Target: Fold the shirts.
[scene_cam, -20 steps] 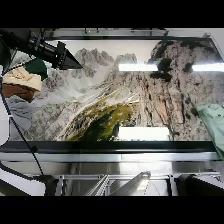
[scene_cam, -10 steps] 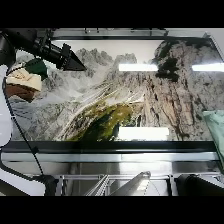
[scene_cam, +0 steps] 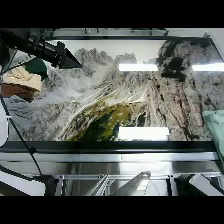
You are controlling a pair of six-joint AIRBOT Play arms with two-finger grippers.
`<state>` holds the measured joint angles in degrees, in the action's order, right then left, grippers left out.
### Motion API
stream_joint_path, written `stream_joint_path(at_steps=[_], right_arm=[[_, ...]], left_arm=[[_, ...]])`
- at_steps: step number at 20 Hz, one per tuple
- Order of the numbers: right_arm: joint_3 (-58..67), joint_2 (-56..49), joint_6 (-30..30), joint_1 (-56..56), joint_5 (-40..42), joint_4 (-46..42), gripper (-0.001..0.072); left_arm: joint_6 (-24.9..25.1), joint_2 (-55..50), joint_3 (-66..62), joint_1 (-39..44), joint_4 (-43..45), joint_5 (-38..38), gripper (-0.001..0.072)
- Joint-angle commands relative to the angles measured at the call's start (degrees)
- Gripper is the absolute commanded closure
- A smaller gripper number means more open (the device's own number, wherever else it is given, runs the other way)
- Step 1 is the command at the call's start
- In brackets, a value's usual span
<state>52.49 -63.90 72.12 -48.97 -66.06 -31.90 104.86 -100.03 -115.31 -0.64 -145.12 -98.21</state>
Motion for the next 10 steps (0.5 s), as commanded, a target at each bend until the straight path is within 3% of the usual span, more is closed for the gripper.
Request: stream_joint_path(at_steps=[1,5,7,10], right_arm=[[8.0,0.1,-8.5,25.2,5.9,7.1,0.0684],[6.7,0.3,-9.8,42.0,3.0,4.5,0.0686],[2.4,2.4,-11.1,46.6,0.4,4.5,0.0686],[-6.3,7.8,-11.2,50.1,4.9,-0.3,0.0686]], left_arm=[[0.5,4.6,0.2,-1.1,1.2,0.3,0.0693],[2.7,19.8,18.3,1.5,9.9,5.4,0.0693],[3.3,31.4,34.6,3.0,13.9,14.5,0.0692],[3.3,47.8,58.1,2.9,14.1,24.8,0.0691]])
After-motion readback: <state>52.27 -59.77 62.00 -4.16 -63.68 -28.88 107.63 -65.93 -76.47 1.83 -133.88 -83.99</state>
